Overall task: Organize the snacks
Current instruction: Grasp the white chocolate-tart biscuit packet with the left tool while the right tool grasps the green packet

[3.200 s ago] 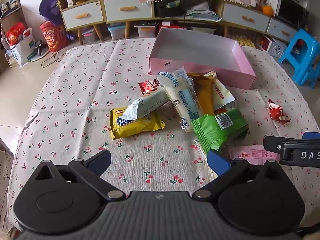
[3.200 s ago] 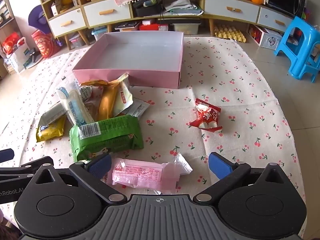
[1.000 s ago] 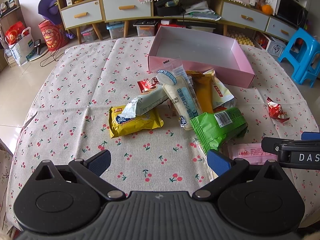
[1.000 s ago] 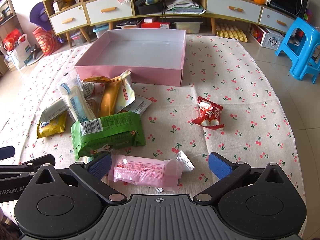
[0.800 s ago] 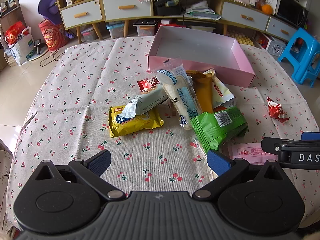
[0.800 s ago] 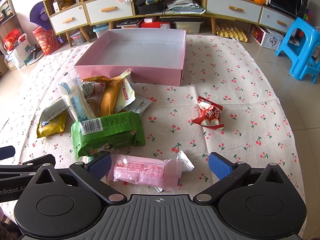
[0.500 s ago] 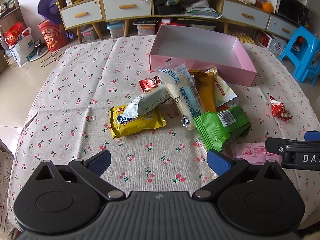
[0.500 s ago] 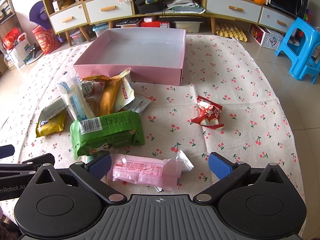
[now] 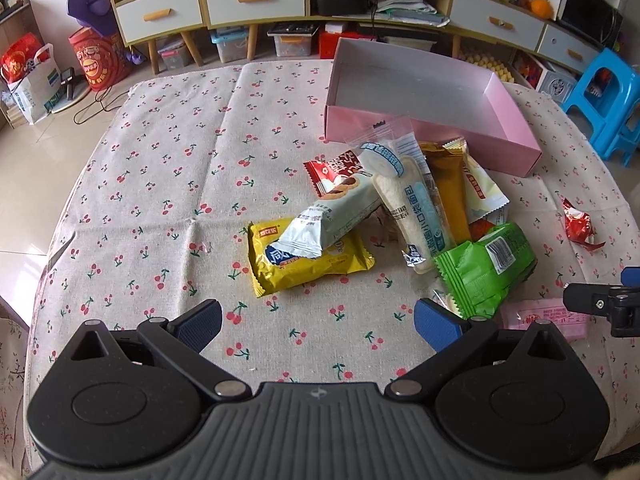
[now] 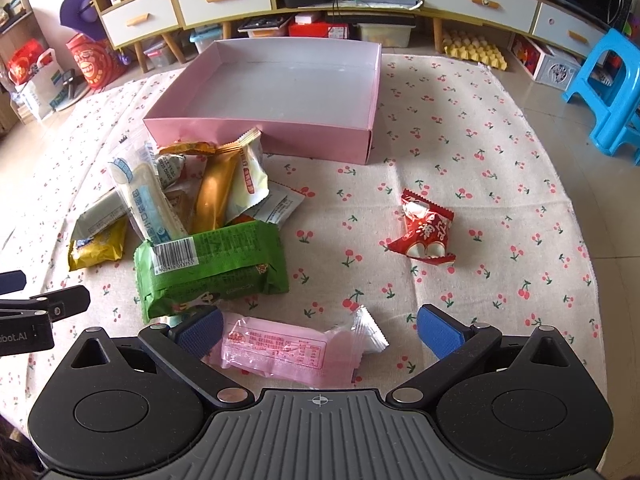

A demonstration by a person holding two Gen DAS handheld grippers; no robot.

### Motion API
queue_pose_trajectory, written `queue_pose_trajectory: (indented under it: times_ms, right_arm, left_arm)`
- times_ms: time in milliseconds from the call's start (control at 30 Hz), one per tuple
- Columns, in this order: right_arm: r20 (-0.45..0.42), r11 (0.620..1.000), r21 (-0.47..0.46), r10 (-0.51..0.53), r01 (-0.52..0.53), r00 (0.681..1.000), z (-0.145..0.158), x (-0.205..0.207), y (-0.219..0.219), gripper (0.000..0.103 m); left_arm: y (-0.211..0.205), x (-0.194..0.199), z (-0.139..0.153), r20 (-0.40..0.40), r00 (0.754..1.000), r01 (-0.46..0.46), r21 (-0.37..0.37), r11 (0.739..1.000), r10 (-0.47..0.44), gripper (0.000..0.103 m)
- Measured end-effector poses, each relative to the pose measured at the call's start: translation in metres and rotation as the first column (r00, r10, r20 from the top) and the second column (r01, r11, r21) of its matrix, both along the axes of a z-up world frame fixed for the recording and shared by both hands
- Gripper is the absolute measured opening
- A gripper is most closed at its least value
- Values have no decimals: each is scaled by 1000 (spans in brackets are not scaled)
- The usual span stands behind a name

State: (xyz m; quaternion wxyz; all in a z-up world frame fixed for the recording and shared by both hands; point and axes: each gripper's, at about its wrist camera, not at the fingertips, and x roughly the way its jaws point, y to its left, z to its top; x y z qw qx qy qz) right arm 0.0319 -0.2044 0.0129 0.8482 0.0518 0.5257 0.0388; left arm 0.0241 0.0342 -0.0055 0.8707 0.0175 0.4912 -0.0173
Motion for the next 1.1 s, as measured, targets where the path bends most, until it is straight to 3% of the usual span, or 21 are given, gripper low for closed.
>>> queue_pose_trajectory:
  times_ms: [100, 300, 433, 533, 767, 933, 1000, 1100]
  right_arm:
    - [-61, 994, 109, -1, 8, 998, -3, 11, -3, 103]
    - [-154, 958, 280, -11, 54, 988, -15, 32, -3, 103]
    - [-162, 934, 352, 5, 53, 987, -23, 42, 3, 103]
    - [-208, 900, 429, 14, 78, 978, -32, 51, 6, 103]
    - [-266, 893, 437, 14, 107, 964, -46, 66, 19, 103]
    - [-252, 902, 413, -22, 128, 968, -49, 69, 18, 101]
    - [-248, 898, 414, -46, 149, 968, -49, 68, 15, 97]
    - [-247, 887, 427, -74, 177, 966, -48, 66, 9, 79]
  left_arm:
    - [10, 9, 3, -17, 1000, 4, -24, 1000, -4, 102]
    - [15, 31, 0, -5, 991, 134, -35, 990, -134, 92]
    - [23, 43, -10, 22, 984, 180, -131, 975, -179, 82]
    - [26, 58, -17, -5, 982, 181, -219, 959, -187, 74]
    - [18, 76, -25, -26, 980, 188, -224, 956, -199, 53]
    - [20, 82, -26, -31, 979, 191, -214, 958, -202, 50]
    - [21, 82, -26, -32, 980, 185, -214, 959, -196, 49]
    - [21, 81, -24, -37, 980, 182, -207, 961, -193, 46]
